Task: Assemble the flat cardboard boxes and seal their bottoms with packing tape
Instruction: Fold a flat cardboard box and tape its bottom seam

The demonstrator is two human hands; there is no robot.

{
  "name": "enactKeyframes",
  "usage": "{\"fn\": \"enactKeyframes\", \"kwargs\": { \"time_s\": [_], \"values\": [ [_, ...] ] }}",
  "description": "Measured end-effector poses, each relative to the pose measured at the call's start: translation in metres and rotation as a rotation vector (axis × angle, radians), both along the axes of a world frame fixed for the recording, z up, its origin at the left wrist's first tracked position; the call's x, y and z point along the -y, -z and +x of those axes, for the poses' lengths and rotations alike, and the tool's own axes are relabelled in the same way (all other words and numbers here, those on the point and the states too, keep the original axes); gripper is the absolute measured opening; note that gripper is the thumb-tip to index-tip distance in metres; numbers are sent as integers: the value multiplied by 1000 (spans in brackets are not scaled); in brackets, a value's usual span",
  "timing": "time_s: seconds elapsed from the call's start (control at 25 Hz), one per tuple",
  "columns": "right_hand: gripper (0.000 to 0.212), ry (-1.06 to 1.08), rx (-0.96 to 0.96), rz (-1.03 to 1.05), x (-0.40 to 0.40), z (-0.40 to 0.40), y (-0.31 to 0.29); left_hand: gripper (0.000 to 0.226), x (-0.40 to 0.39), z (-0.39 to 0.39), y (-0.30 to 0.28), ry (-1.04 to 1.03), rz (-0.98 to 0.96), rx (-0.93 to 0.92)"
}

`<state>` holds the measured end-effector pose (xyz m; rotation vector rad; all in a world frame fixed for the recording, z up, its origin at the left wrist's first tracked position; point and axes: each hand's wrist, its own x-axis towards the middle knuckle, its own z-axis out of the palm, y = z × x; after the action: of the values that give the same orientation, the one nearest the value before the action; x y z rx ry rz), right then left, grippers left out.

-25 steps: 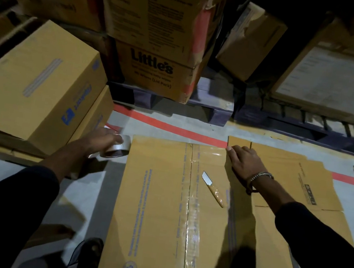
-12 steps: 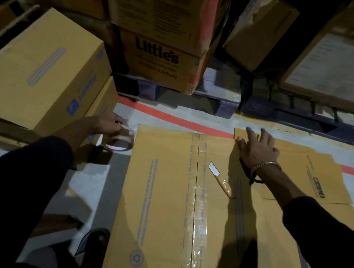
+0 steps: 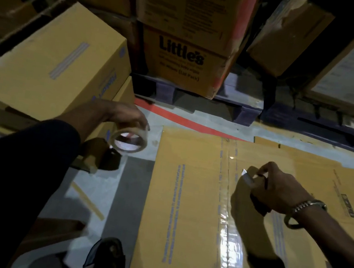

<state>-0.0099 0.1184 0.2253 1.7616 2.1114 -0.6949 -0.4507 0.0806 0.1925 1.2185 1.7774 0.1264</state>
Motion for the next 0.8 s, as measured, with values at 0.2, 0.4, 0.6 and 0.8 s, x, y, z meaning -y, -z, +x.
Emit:
{"fn": "enactKeyframes", "kwargs": {
  "time_s": [0.2,0.4,0.6,0.8],
  "values": [
    [13,250,-522,96,21,-27,5,35,2,4,0,3,2,18],
    [19,721,-1060,-485,54,-107,13,49,2,6,0,50,-9,-39],
    [33,907,-1205,-675,67,-172,28,28,-5,10,6,66,-5,-113],
    [24,702,-1097,-112,67,-219,39,8,-8,-3,17,64,55,-86]
  ]
}}
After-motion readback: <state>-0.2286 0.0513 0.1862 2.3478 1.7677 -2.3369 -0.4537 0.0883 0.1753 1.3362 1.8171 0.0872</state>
